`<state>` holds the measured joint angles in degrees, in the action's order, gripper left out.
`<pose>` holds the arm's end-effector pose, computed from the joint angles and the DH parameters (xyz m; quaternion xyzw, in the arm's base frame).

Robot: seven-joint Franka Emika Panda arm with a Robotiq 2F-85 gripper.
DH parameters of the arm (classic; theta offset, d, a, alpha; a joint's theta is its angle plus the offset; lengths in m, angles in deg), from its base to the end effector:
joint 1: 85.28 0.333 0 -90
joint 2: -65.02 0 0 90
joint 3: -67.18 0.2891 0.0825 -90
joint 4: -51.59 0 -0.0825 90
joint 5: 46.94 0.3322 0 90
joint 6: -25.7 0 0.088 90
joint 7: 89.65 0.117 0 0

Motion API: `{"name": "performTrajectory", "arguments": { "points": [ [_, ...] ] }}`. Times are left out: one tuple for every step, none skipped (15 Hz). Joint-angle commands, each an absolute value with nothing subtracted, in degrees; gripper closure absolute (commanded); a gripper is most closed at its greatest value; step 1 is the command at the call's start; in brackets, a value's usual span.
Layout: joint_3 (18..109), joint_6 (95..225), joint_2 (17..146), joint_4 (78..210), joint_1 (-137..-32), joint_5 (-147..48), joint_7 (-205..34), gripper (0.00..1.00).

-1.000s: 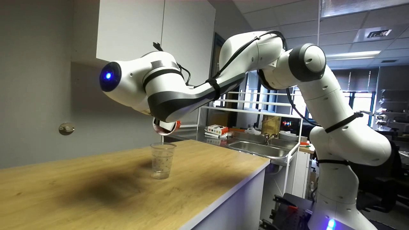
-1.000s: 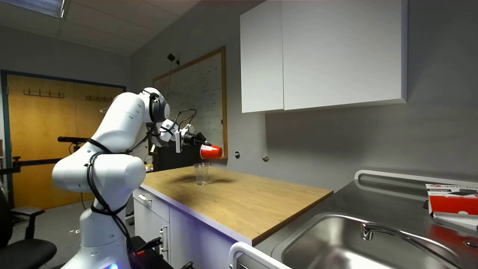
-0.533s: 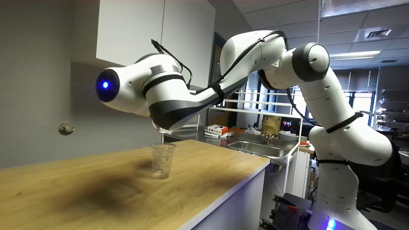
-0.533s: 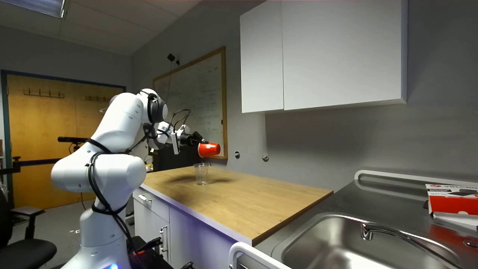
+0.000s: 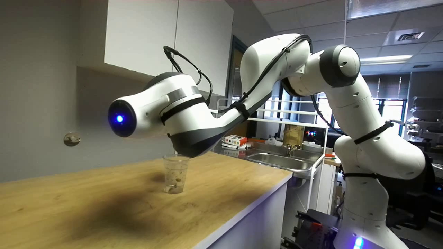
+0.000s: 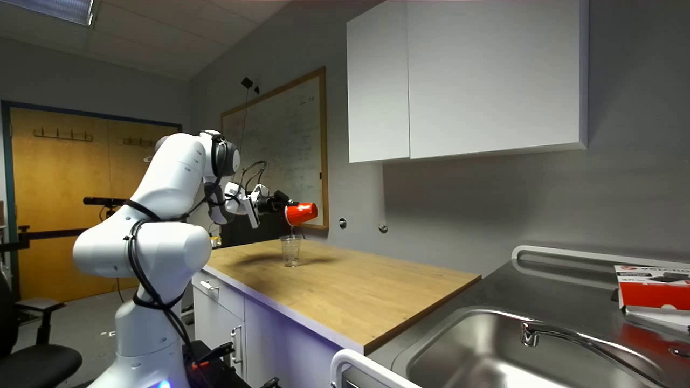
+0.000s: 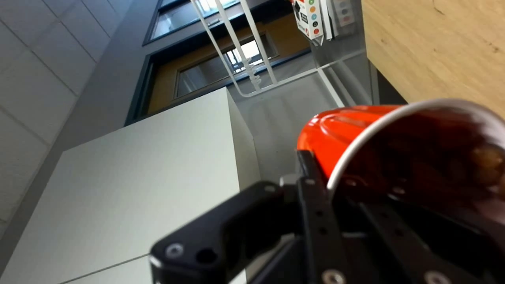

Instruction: Pour the contents of the orange cup into the transparent one

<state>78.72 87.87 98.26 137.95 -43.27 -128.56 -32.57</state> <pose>0.4693 0.3508 0.3966 0.7009 -0.0061 0.2914 0.6510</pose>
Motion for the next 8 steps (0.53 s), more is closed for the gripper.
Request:
{"name": "performTrajectory", "arguments": {
  "points": [
    [79.6,86.4,95.7,141.8,-43.8,-130.6,-30.4,0.96],
    [79.7,86.1,95.4,142.4,-43.9,-130.9,-30.0,0.96],
    [79.8,85.8,95.2,142.8,-44.1,-131.1,-29.7,0.96],
    [79.8,85.4,95.1,143.2,-44.2,-131.2,-29.4,0.96],
    [79.9,85.1,94.7,143.7,-44.3,-131.4,-29.1,0.96],
    [80.0,84.8,94.3,144.2,-44.5,-131.4,-28.9,0.96],
    [80.0,84.6,94.1,144.6,-44.7,-131.5,-28.6,0.96],
    [80.1,84.4,93.8,144.9,-44.9,-131.4,-28.3,0.96]
  ]
}}
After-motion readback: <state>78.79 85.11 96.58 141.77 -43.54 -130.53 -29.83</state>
